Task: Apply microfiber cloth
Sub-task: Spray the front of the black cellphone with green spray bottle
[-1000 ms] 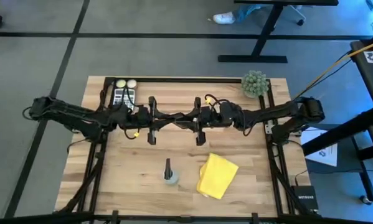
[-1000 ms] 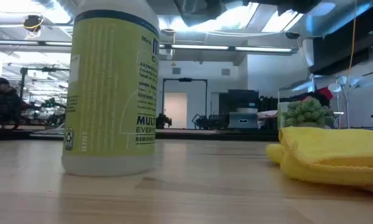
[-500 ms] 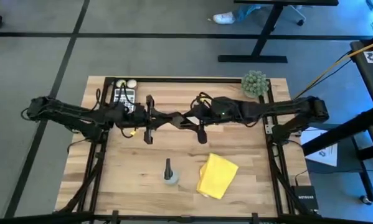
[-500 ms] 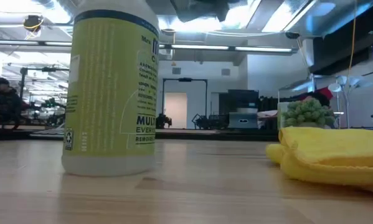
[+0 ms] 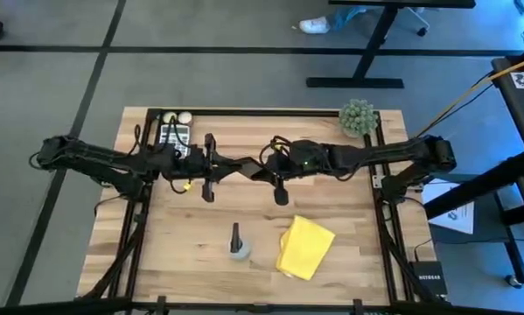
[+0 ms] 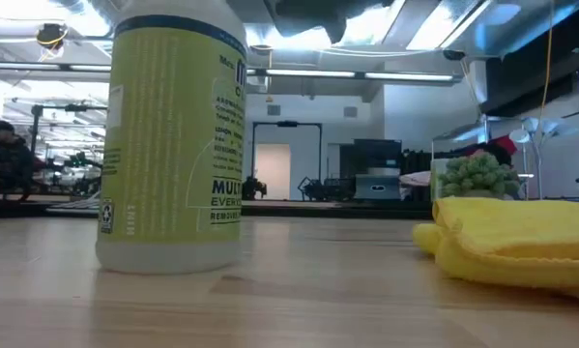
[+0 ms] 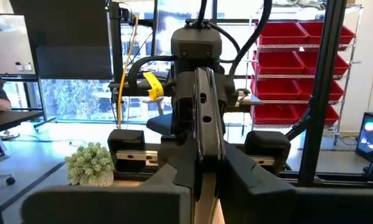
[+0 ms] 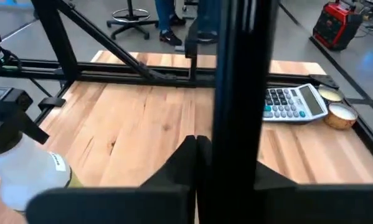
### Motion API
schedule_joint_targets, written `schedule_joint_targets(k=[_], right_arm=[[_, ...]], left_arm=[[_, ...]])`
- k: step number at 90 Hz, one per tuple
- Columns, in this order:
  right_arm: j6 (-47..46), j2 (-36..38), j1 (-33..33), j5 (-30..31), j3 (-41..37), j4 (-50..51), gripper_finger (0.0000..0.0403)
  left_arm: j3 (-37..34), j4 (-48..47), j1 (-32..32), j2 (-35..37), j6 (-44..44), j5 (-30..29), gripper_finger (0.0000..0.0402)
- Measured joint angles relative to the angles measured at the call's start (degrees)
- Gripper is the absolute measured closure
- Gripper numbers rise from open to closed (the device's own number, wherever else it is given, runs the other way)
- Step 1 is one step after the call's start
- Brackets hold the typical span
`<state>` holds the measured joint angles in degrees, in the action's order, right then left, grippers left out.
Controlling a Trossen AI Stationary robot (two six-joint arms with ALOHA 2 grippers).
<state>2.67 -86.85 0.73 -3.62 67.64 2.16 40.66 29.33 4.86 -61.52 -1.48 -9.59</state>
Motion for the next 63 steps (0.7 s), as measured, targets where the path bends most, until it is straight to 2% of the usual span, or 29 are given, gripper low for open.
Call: schedule_joint_targets(k=[15,36,51,63], right_arm=[[-0.17,3.36,-0.02,0.28,1.16,3.50,0.0395],[-1.01,10.52,-0.02,5.59,0.94,11.00,0.0397],[-3.98,12.68,-0.02,6.83,-4.33,9.56,0.0397],[-6.88,12.98,-0.02,8.30,-10.98,2.34,0.0397]], left_arm=[[-0.07,-1.18,0.00,1.60,0.10,-0.87,0.0294],[-0.04,-7.69,0.36,7.45,0.12,0.68,0.0198],[-0.04,-12.94,2.09,9.58,0.57,0.97,0.0144],[-0.07,-14.21,2.95,10.20,1.73,-1.26,0.0133]])
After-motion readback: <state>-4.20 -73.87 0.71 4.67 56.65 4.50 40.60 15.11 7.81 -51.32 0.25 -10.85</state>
